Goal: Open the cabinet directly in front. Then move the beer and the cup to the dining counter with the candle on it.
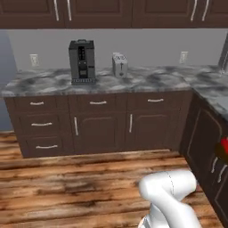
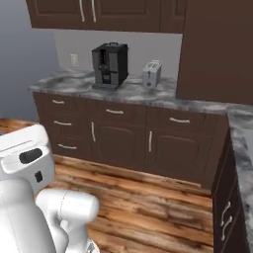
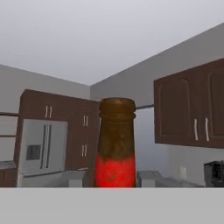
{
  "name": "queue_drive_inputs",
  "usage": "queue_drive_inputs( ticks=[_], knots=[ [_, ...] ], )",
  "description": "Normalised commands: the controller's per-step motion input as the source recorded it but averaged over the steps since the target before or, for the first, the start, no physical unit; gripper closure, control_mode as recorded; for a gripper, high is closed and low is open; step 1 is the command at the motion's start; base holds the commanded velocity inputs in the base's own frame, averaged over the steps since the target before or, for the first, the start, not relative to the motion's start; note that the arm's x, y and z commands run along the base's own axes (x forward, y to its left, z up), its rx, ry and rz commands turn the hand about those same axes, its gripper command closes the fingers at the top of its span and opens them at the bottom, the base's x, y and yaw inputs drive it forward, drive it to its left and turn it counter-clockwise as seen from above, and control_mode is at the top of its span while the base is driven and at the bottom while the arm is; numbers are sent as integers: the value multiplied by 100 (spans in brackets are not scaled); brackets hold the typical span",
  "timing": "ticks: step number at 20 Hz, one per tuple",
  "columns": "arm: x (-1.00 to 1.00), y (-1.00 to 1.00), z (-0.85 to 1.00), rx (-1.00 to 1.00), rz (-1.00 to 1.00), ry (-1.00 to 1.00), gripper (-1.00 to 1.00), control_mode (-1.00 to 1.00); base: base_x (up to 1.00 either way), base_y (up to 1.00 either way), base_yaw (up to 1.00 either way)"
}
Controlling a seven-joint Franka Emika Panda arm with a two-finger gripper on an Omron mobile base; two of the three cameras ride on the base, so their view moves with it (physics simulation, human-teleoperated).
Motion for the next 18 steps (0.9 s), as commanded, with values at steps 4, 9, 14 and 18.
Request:
queue_drive_inputs(
  ticks=[4,9,14,18],
  knots=[
    [0,0,0,0,0,0,100,100,0,0,61],
    [0,0,0,0,0,0,100,100,0,0,61],
    [0,0,0,0,0,0,100,100,0,0,60],
    [0,0,0,0,0,0,100,100,0,0,58]
  ],
)
